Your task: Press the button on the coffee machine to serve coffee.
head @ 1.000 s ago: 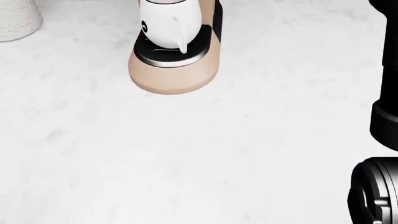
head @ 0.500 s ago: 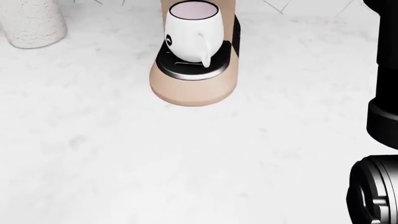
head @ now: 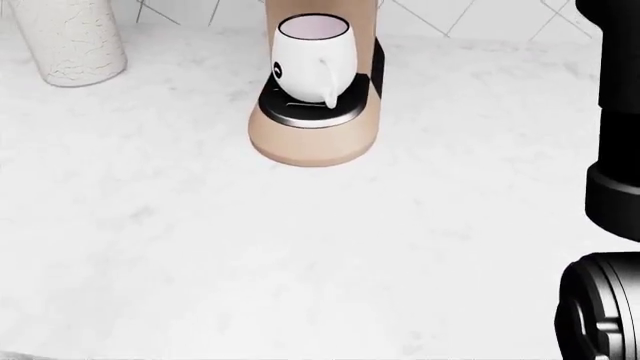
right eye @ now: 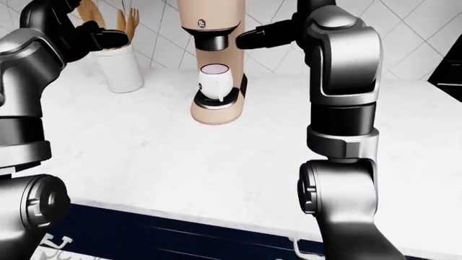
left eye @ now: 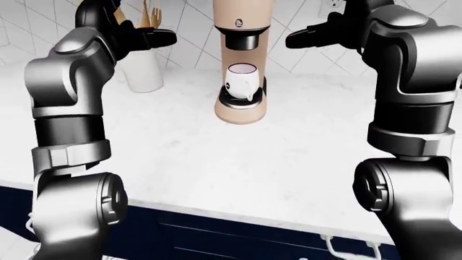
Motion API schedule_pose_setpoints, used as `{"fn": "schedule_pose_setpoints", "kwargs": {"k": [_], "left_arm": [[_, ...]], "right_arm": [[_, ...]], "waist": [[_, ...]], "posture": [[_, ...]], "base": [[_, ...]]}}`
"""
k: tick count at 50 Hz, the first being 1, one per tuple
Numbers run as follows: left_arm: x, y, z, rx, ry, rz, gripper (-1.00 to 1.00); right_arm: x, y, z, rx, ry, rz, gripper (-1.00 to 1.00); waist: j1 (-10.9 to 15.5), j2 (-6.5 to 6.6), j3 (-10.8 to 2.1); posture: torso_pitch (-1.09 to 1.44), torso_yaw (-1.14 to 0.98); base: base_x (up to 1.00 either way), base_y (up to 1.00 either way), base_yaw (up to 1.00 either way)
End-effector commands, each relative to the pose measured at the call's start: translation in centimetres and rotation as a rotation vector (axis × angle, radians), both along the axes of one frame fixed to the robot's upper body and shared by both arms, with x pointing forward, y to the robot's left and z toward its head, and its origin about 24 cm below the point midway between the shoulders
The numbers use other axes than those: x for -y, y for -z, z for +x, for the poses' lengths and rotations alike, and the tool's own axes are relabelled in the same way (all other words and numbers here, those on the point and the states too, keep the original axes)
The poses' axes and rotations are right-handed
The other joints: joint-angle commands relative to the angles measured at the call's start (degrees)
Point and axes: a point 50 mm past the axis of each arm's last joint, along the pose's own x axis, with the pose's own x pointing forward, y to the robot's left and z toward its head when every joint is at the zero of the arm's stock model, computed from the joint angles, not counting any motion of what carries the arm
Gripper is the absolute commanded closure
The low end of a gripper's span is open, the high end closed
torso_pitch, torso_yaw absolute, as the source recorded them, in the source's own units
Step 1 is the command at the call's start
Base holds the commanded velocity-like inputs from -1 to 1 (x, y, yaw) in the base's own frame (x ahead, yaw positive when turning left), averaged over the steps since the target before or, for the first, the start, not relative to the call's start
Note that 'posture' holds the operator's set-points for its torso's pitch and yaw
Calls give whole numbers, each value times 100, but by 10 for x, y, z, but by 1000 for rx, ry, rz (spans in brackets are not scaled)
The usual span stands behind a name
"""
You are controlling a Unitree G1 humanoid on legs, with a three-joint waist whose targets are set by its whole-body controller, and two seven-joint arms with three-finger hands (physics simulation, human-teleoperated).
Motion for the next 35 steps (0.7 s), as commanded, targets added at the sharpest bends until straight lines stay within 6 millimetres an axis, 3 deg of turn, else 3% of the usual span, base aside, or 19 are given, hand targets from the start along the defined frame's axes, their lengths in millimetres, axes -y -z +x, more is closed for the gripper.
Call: {"fn": "schedule_pose_setpoints", "kwargs": {"k": [1,35], "left_arm": [[1,-20,-5,95,8,6,-100],[18,-10,11,74,51,5,-100]], "right_arm": [[-2,-21,-7,97,-7,-7,-100],[1,-20,-6,95,0,0,-100]], "waist": [[-1,6,-168],[93,-35,-1352]], "posture": [[-22,0],[-47,0]], "base": [[0,0,0],[0,0,0]]}}
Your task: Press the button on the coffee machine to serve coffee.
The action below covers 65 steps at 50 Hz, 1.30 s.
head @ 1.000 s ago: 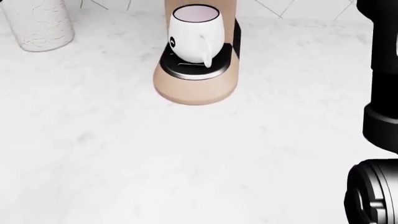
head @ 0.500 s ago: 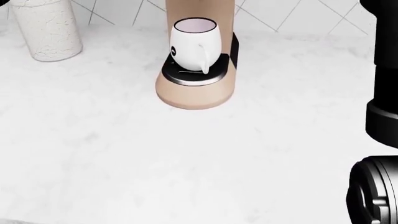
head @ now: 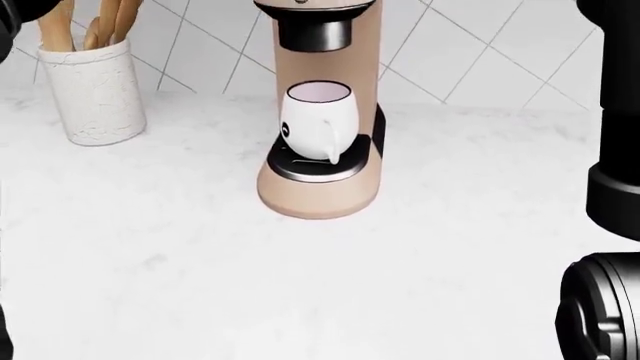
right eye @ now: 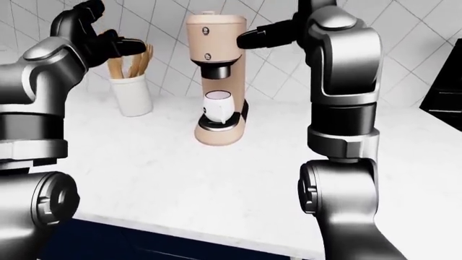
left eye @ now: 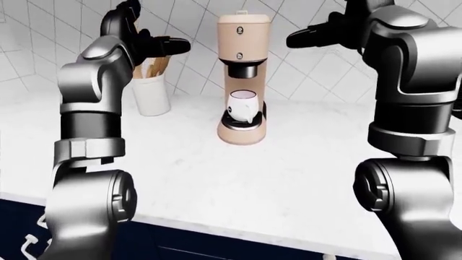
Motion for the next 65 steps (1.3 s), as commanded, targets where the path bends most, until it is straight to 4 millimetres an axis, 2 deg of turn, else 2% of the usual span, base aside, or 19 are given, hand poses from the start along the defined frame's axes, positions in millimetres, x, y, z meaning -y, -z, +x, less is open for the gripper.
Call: {"fn": "schedule_pose_setpoints", "kwargs": {"k": [1,8,20,36,40,46,50,57,65], "left_arm": [[2,-28,-6,112,4,5,-100],[5,-25,-5,113,17,6,-100],[10,-22,-7,98,47,0,-100],[26,-34,-34,92,197,-14,-100],[25,-25,-37,76,208,10,-100],[31,-30,-57,59,309,-23,-100],[34,-25,-71,47,361,-20,-100],[30,-25,-84,37,389,-37,-100],[43,-27,-102,32,503,-57,-100]], "right_arm": [[-1,-20,-7,91,-2,-5,-100],[0,-20,-8,92,-1,-3,-100],[0,-17,-7,89,-3,3,-100],[0,-23,-7,93,-1,-2,-100],[1,-21,-9,93,-2,1,-100],[0,-19,-6,91,-3,1,-100],[0,-18,-7,89,-1,1,-100],[-1,-16,-6,87,-2,3,-100],[0,-17,-6,87,-2,4,-100]], "waist": [[3,8,-118],[23,-1,-263],[32,-7,-397],[35,12,-377],[35,15,-369],[41,31,-369],[41,33,-356],[67,55,-370],[88,55,-371]], "posture": [[-47,0],[-51,0],[-55,0],[-55,0],[-55,0],[-55,0],[-55,0],[-55,0],[-55,0]], "base": [[0,0,0],[0,0,0],[0,0,0],[0,0,0],[0,0,0],[0,0,0],[0,0,0],[0,0,0],[0,0,0]]}}
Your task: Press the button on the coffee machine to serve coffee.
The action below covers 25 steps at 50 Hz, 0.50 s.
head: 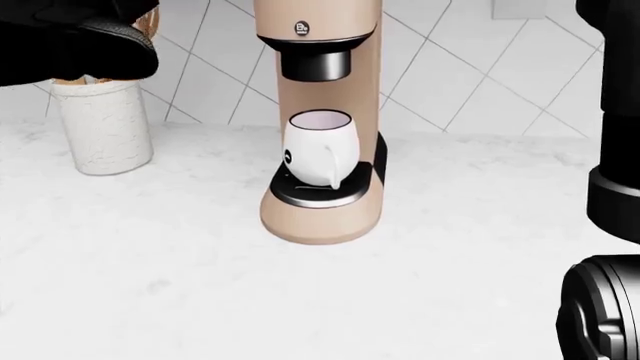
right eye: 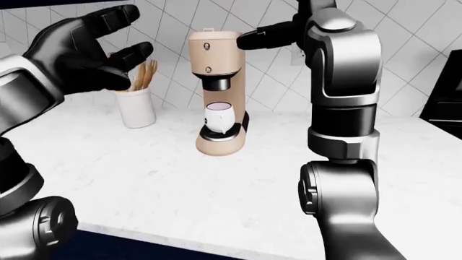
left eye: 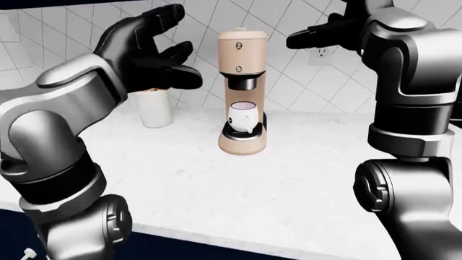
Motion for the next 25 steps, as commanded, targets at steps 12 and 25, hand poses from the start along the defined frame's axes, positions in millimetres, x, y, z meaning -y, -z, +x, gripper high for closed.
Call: {"fn": "schedule_pose_setpoints", "kwargs": {"k": [12,25], "left_arm": [[20,-10,-30,74,99,14,-100],[35,-9,-45,69,177,13,-100]], "right_arm": [[1,-21,-8,89,1,-5,-100],[1,-19,-6,87,0,-2,-100]], "waist": [[24,17,-46],[39,32,-36]], "posture": [[-55,0],[-55,0]], "base": [[0,0,0],[0,0,0]]}}
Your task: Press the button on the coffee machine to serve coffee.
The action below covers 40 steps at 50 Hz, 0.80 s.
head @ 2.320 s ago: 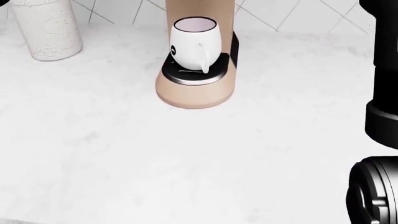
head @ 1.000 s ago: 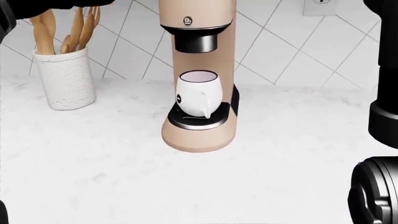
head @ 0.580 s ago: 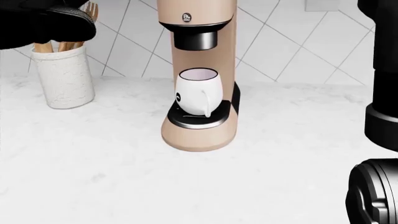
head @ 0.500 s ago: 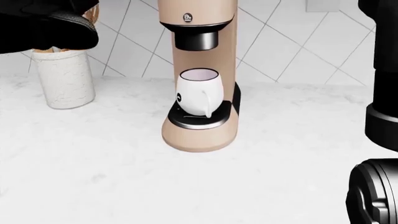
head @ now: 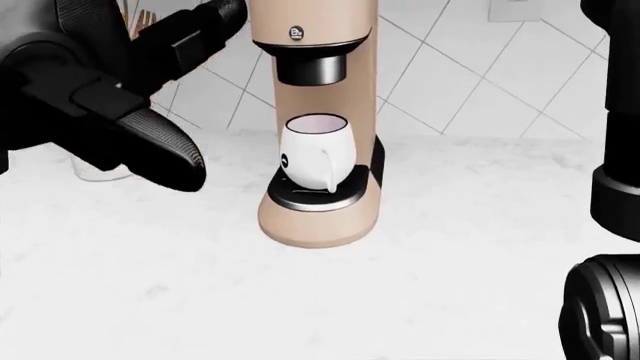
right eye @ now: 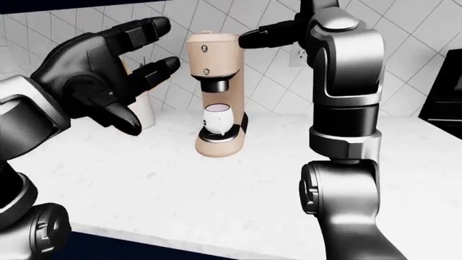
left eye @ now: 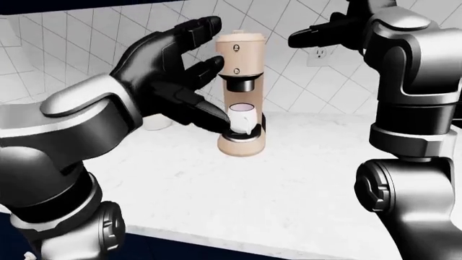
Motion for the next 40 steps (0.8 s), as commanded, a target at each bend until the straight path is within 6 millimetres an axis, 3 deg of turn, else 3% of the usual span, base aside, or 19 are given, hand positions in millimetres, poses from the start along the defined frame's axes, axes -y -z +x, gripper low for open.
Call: {"fn": "schedule_pose_setpoints", "kwargs": {"k": [1,14,40], "left_arm": [[1,-12,-5,55,6,-36,-100],[14,-9,-17,55,69,-27,-100],[24,-1,-6,42,92,-22,-100]], "right_arm": [[-2,-19,-6,82,-6,-6,-100],[-3,-12,-3,75,-8,0,-100],[-1,-12,-5,79,-5,6,-100]], "waist": [[3,-7,-23],[22,5,-17],[47,-28,-31]], "posture": [[-55,0],[-55,0],[-55,0]], "base": [[0,0,0],[0,0,0],[0,0,0]]}}
